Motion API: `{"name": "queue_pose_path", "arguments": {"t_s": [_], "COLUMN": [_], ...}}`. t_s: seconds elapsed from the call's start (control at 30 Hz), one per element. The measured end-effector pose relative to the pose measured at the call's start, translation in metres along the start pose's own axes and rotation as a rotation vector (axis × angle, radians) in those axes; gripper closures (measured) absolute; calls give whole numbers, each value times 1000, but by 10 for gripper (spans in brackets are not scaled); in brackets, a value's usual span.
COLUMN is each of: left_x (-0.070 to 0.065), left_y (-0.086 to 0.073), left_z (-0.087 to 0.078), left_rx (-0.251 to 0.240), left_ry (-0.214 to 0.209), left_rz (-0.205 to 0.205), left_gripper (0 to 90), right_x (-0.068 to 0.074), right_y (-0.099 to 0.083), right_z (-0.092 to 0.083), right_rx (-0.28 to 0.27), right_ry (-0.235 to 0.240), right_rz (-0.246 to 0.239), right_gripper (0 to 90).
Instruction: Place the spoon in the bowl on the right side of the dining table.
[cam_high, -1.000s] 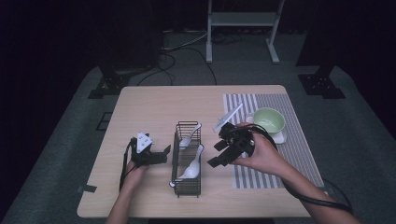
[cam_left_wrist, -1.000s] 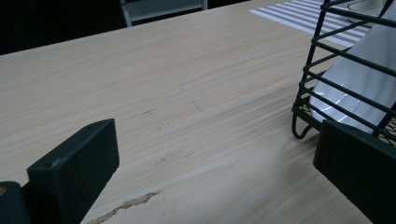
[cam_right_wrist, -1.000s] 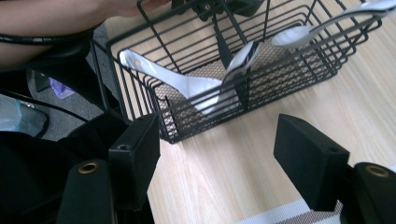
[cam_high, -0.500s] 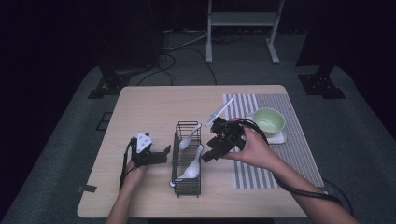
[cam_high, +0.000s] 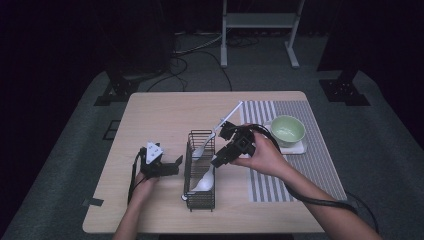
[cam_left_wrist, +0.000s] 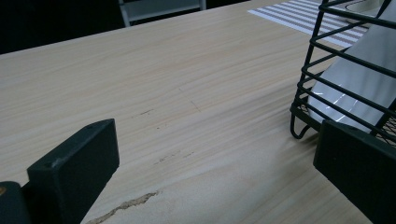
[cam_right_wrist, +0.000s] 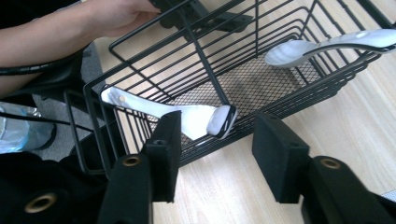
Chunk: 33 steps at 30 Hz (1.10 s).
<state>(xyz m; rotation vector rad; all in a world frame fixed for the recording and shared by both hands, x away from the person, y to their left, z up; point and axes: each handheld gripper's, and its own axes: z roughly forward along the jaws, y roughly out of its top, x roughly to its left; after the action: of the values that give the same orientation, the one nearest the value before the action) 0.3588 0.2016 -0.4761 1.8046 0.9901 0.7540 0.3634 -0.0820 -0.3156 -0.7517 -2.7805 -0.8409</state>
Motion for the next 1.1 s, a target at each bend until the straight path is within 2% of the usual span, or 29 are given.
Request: {"name": "queue_pose_path", "arguments": {"t_s": [0.07,0.1,0.47,0.63,0.9,1.1], "left_x": [0,0,0,0,-1,-2], "left_y": [0,0,0,0,0,0], "left_z": [0,0,0,0,1,1], "left_rx": [1,0,0,2,-1,-1], "left_ry": [-1,-1,-2,-3,-4,-5], "left_rz": [-1,-1,1,5,14,16], "left_gripper": [0,0,0,0,0,0], "right_x": [0,0,0,2,6,11], "right_y": [0,2,3,3,6,10], "right_z": [0,-2,-2,-3,-3,-7], "right_rx": [-4,-15,-6,3,19,17], "right_ry": [2,8,19,29,71,69], "right_rz": [2,8,10,14,10,-2], "right_gripper": [583,624,789,816,854,855]}}
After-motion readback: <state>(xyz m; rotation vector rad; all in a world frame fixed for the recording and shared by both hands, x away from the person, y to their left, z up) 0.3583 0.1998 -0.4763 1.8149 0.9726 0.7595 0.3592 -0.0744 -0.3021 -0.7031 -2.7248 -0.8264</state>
